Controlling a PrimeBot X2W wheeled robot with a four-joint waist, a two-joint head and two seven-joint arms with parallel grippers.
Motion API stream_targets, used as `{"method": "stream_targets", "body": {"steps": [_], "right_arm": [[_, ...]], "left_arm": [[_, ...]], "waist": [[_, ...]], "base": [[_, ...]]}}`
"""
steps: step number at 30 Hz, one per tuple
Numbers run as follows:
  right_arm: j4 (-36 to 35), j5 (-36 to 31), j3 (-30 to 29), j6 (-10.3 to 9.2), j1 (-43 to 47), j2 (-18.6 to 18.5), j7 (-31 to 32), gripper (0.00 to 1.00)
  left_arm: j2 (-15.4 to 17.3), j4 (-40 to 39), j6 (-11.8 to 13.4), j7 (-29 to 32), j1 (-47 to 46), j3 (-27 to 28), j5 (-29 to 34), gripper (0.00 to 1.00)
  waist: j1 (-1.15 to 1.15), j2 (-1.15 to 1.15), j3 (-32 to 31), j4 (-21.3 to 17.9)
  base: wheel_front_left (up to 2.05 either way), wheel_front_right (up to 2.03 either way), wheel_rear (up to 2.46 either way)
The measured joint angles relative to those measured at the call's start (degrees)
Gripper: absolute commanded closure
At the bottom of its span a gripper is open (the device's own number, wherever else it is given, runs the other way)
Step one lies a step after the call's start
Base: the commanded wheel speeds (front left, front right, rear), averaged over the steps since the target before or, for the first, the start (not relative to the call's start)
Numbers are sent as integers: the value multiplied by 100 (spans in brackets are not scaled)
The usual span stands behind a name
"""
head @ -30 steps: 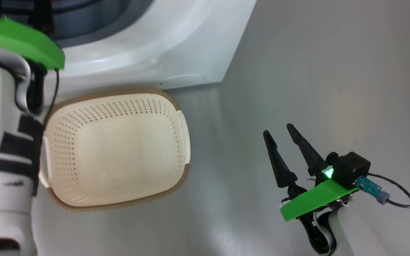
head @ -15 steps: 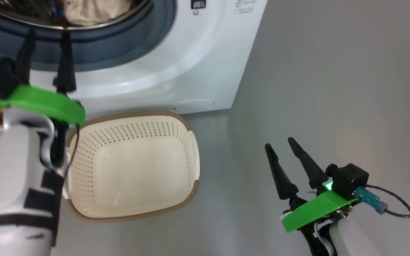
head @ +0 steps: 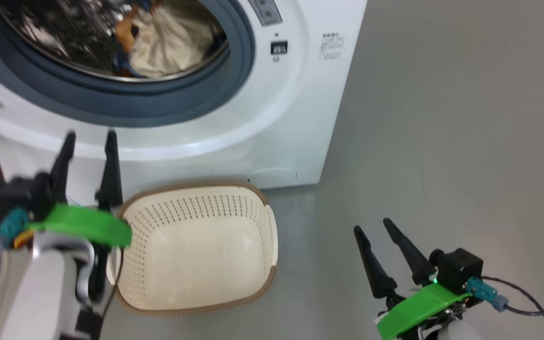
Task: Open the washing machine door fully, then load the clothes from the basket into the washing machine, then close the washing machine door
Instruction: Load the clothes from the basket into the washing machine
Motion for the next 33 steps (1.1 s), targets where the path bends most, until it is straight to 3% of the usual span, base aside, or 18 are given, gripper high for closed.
{"method": "stream_targets", "body": {"steps": [16, 33], "right_arm": [[-34, -36, -11, 0, 483, 4, 0, 0], [-379, -285, -210, 1, 615, 10, 5, 0]], "left_arm": [[-158, -1304, 204, 1, 2093, 315, 193, 0], [-391, -2167, 383, 3, 3220, 465, 355, 0]], "waist": [[0, 0, -896, 218], [0, 0, -957, 325]], "base": [[0, 0, 0], [0, 0, 0]]}}
